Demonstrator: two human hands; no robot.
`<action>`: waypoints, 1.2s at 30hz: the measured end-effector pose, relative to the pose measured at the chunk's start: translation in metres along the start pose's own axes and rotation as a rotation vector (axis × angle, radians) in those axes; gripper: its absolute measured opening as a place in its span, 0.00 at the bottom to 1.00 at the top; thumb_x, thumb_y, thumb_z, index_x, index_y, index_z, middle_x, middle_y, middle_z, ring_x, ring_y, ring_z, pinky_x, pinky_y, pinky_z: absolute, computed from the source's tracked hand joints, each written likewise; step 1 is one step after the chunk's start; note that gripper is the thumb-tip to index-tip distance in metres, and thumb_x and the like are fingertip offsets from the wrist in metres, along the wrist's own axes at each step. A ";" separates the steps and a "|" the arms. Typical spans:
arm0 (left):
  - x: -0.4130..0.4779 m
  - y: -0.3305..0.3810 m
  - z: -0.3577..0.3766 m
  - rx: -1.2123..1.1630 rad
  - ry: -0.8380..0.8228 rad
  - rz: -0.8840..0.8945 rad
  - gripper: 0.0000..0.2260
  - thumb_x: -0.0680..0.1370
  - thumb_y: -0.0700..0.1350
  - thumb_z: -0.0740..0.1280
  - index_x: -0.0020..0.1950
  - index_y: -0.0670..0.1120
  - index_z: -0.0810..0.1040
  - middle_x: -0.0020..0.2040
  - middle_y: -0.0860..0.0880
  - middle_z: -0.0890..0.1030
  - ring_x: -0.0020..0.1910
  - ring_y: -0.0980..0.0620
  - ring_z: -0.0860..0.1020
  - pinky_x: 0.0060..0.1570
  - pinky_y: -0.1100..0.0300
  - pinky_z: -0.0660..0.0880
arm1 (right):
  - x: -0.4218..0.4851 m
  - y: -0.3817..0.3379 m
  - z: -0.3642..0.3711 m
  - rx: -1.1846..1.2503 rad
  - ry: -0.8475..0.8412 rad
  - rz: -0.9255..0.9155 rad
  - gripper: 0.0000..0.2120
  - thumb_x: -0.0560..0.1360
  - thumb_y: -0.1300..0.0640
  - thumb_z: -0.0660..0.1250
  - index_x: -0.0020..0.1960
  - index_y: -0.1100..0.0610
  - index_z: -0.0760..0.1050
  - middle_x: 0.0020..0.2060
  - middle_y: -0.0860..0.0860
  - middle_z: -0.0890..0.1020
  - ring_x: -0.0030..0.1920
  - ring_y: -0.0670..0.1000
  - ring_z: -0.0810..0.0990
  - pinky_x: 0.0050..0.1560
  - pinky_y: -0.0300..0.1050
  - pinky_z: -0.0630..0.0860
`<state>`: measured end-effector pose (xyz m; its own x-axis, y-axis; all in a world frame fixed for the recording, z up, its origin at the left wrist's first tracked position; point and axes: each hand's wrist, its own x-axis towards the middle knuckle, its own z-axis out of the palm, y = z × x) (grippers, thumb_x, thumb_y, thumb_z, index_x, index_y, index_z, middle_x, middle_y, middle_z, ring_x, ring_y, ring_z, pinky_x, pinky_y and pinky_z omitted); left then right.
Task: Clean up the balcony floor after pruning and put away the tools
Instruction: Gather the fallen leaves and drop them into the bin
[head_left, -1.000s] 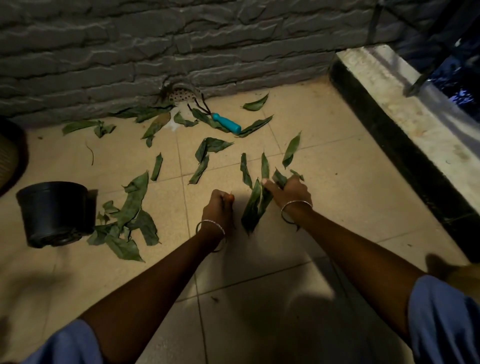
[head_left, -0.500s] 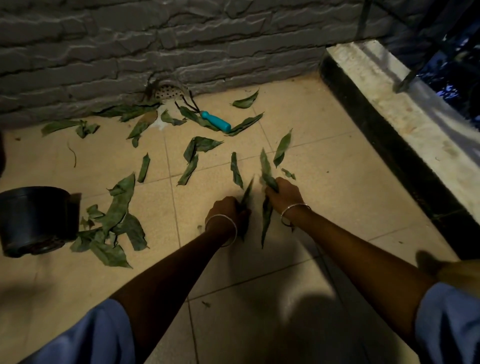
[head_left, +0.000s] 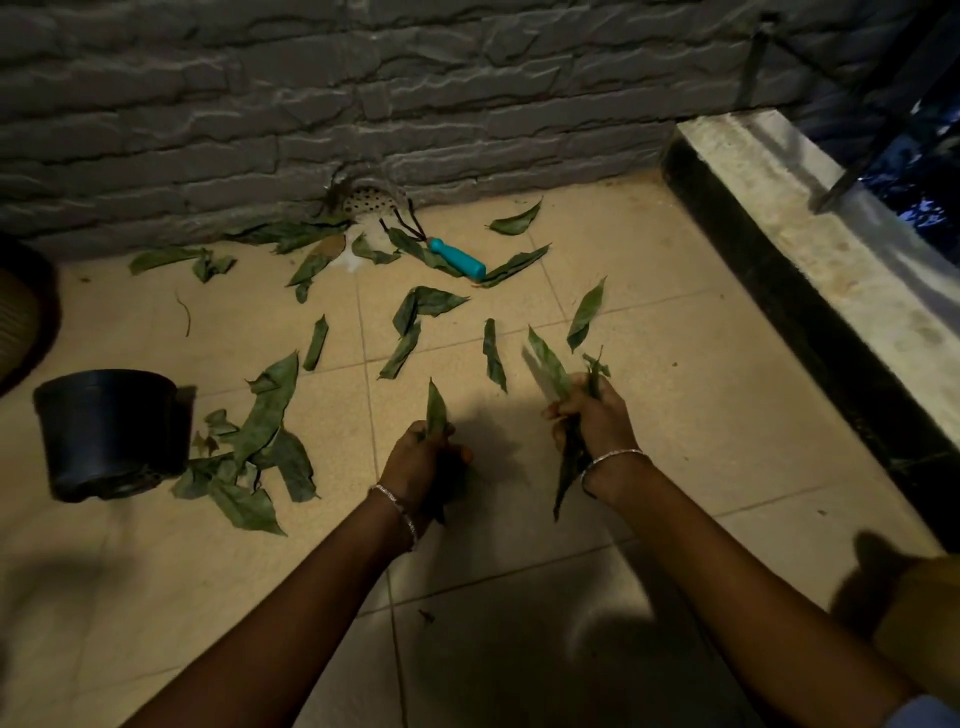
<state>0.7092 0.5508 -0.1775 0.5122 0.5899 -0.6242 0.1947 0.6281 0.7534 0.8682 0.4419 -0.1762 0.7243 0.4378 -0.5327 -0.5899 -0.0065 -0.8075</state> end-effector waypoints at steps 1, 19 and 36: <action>-0.002 0.003 -0.001 0.008 0.006 0.011 0.07 0.83 0.44 0.57 0.52 0.46 0.75 0.33 0.47 0.78 0.34 0.49 0.75 0.37 0.56 0.71 | -0.003 -0.002 0.003 -0.003 0.000 -0.007 0.12 0.74 0.72 0.57 0.49 0.58 0.73 0.29 0.57 0.77 0.21 0.49 0.70 0.22 0.37 0.67; -0.026 0.052 0.029 -0.150 -0.138 0.087 0.10 0.79 0.39 0.56 0.52 0.45 0.76 0.29 0.50 0.69 0.32 0.52 0.67 0.33 0.57 0.62 | -0.038 -0.074 -0.043 -0.016 -0.069 0.088 0.32 0.71 0.29 0.64 0.47 0.60 0.83 0.25 0.49 0.66 0.22 0.45 0.61 0.22 0.36 0.60; -0.028 0.063 0.035 -0.307 -0.211 -0.006 0.08 0.78 0.40 0.57 0.48 0.46 0.76 0.29 0.51 0.66 0.26 0.54 0.67 0.33 0.59 0.65 | -0.023 -0.087 -0.059 0.550 -0.086 0.199 0.12 0.65 0.70 0.62 0.29 0.58 0.63 0.31 0.54 0.71 0.22 0.48 0.65 0.19 0.35 0.60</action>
<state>0.7369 0.5559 -0.1058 0.6790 0.4886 -0.5478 -0.0452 0.7727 0.6332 0.9236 0.3795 -0.1085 0.5626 0.5473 -0.6196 -0.8266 0.3609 -0.4318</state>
